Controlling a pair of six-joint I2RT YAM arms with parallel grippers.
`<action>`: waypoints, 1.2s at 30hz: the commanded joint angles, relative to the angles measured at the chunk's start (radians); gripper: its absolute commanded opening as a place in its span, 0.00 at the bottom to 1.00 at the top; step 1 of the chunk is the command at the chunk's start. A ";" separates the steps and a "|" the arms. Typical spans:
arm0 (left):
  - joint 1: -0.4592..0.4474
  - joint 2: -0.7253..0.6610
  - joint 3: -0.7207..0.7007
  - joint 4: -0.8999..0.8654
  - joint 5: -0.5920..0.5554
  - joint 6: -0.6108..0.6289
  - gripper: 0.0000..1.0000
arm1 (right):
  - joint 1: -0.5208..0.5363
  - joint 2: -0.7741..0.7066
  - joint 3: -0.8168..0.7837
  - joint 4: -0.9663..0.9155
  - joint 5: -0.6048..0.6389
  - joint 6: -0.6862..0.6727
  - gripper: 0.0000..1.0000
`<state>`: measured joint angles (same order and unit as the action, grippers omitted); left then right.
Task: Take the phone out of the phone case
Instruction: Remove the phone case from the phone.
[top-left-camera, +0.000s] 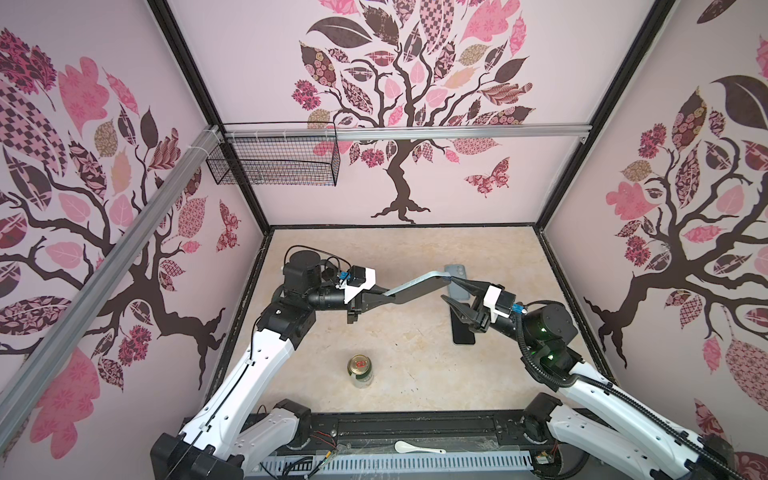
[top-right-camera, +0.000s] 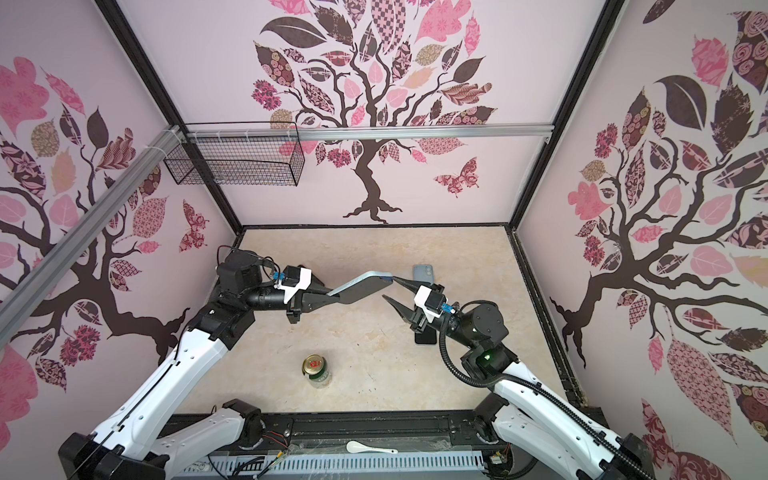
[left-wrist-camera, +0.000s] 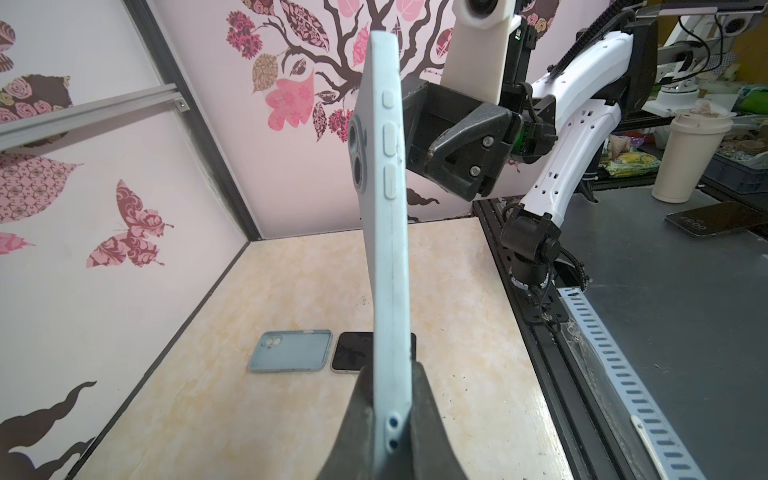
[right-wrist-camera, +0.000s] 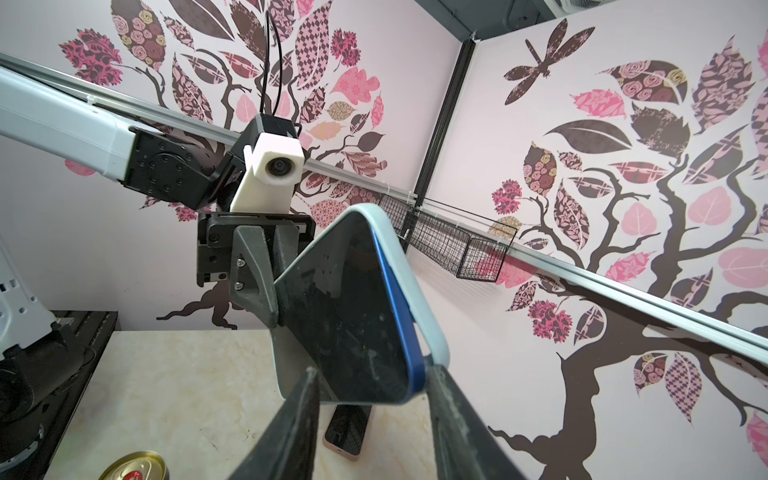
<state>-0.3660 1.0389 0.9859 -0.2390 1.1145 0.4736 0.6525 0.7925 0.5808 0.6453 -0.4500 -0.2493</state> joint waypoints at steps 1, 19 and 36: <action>-0.022 -0.003 0.054 -0.049 0.098 0.054 0.00 | 0.005 0.012 0.068 -0.053 -0.017 0.010 0.45; -0.022 -0.006 0.060 -0.005 0.088 0.018 0.00 | 0.005 0.070 0.197 -0.323 -0.409 0.022 0.38; -0.029 -0.025 -0.036 0.308 0.034 -0.265 0.00 | 0.005 0.120 0.210 -0.206 -0.448 0.086 0.00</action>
<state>-0.3843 1.0359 0.9550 -0.0082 1.2293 0.2909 0.6319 0.9100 0.7975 0.4564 -0.8318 -0.1513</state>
